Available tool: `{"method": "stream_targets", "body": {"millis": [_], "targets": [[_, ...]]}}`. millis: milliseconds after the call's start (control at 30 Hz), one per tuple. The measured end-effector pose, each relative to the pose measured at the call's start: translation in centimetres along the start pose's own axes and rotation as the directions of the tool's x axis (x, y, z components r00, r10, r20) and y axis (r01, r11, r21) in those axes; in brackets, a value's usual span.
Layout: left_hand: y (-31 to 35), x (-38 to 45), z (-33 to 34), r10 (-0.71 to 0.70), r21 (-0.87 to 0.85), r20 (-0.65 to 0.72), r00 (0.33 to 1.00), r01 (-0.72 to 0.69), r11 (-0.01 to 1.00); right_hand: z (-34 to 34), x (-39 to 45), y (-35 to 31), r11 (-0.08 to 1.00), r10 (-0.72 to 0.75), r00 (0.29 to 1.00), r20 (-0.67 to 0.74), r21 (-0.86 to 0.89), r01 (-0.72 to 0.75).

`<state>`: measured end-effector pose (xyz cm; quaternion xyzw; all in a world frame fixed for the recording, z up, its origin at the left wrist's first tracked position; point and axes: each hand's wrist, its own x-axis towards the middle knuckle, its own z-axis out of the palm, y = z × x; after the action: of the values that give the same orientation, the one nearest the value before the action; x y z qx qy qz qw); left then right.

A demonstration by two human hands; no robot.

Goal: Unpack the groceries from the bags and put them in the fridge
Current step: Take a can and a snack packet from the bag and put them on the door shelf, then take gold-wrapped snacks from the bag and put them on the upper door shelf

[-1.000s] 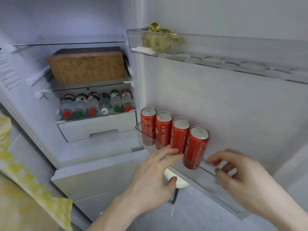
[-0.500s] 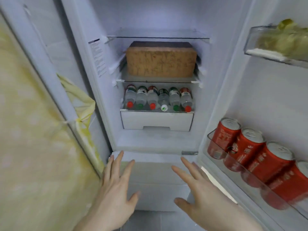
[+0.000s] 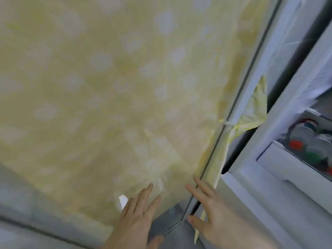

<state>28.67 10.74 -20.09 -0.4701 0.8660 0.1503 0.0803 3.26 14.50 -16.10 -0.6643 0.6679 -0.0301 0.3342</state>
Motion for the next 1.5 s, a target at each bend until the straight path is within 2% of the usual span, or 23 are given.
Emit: {"method": "stream_targets", "body": {"millis": [67,133,233,300,367,433,467,500,533,600,667,733,767,833,867,900,967,1000,1033,1100,1233,1367,1500], "targets": [[-1.1,-2.2,2.6,-0.149,0.016,-0.086,0.985,0.151,0.988,-0.1,2.1,-1.1,0.995,-0.082,0.986,0.148,-0.050,0.090],[-2.0,-4.8,5.1,-0.236,-0.032,-0.172,0.956,0.234,0.972,0.3,3.7,-2.4,0.978,-0.133,0.952,0.277,-0.117,0.171],[-1.2,-8.6,7.8,-0.420,-0.127,-0.081,0.904,0.409,0.904,2.1,5.5,-4.5,0.925,-0.219,0.889,0.402,-0.205,0.320],[-1.3,-11.2,7.3,-0.551,-0.176,0.008,0.834,0.544,0.821,3.9,5.9,-6.2,0.883,-0.257,0.844,0.471,-0.239,0.403],[-1.3,-14.3,7.8,-0.644,-0.162,0.016,0.764,0.638,0.753,6.0,5.6,-8.1,0.833,-0.314,0.799,0.513,-0.254,0.491],[-0.9,-18.0,7.9,-0.764,-0.182,0.047,0.643,0.758,0.627,8.4,4.8,-10.9,0.762,-0.393,0.734,0.553,-0.250,0.597],[-0.8,-19.8,8.1,-0.792,-0.180,0.013,0.611,0.780,0.599,9.5,4.3,-12.4,0.724,-0.423,0.701,0.575,-0.251,0.643],[-0.7,-21.8,8.2,-0.818,-0.239,0.041,0.574,0.801,0.549,10.6,3.8,-14.0,0.685,-0.450,0.666,0.595,-0.249,0.685],[-1.0,-23.4,8.9,-0.827,-0.265,-0.054,0.559,0.791,0.552,11.6,3.2,-15.6,0.646,-0.475,0.629,0.615,-0.242,0.724],[-1.3,-27.4,9.8,-0.900,-0.425,0.013,0.436,0.817,0.390,13.7,2.0,-19.0,0.575,-0.526,0.550,0.649,-0.206,0.792],[-1.5,-31.4,10.2,-0.935,-0.429,-0.025,0.354,0.841,0.330,16.3,0.8,-22.6,0.514,-0.527,0.468,0.710,-0.172,0.840],[-1.6,-36.1,10.7,-0.961,-0.473,0.019,0.277,0.849,0.236,19.1,-1.1,-26.2,0.459,-0.512,0.409,0.756,-0.162,0.874],[-1.6,-38.6,10.8,-0.977,-0.495,0.028,0.214,0.851,0.172,20.6,-2.3,-28.0,0.426,-0.523,0.380,0.763,-0.153,0.892],[-1.5,-43.5,12.5,-0.995,-0.534,-0.005,0.099,0.841,0.086,24.2,-4.7,-31.1,0.372,-0.572,0.328,0.752,-0.119,0.921],[-1.4,-45.9,13.9,-0.997,-0.530,-0.066,0.047,0.845,0.075,26.1,-6.0,-32.7,0.350,-0.592,0.300,0.748,-0.096,0.932],[-1.2,-48.3,15.2,-0.994,-0.475,-0.103,0.020,0.878,0.067,27.8,-7.3,-34.2,0.330,-0.609,0.269,0.746,-0.070,0.941],[-0.3,-52.8,16.9,-1.000,-0.492,-0.015,-0.025,0.870,-0.015,30.8,-9.7,-37.0,0.282,-0.639,0.206,0.741,-0.023,0.959],[0.0,-54.5,17.6,-0.998,-0.505,-0.017,-0.054,0.862,-0.038,32.1,-10.8,-38.2,0.261,-0.648,0.189,0.738,-0.018,0.965],[-0.2,-55.9,18.5,-0.991,-0.495,-0.084,-0.102,0.868,-0.047,33.3,-11.9,-39.2,0.250,-0.646,0.176,0.743,-0.013,0.968],[-0.1,-58.3,19.1,-0.983,-0.581,-0.035,-0.179,0.804,-0.126,35.7,-13.3,-41.1,0.230,-0.636,0.144,0.758,0.009,0.973],[0.1,-62.0,19.9,-0.966,-0.603,-0.031,-0.255,0.776,-0.185,40.1,-14.8,-44.7,0.142,-0.651,0.060,0.757,0.044,0.989],[-0.4,-64.8,21.3,-0.945,-0.646,0.020,-0.327,0.717,-0.262,43.4,-15.5,-48.8,0.127,-0.648,-0.019,0.761,0.133,0.983],[-1.8,-66.9,22.5,-0.948,-0.591,0.150,-0.281,0.743,-0.314,47.0,-15.2,-53.5,0.121,-0.631,-0.073,0.773,0.191,0.974]]}}
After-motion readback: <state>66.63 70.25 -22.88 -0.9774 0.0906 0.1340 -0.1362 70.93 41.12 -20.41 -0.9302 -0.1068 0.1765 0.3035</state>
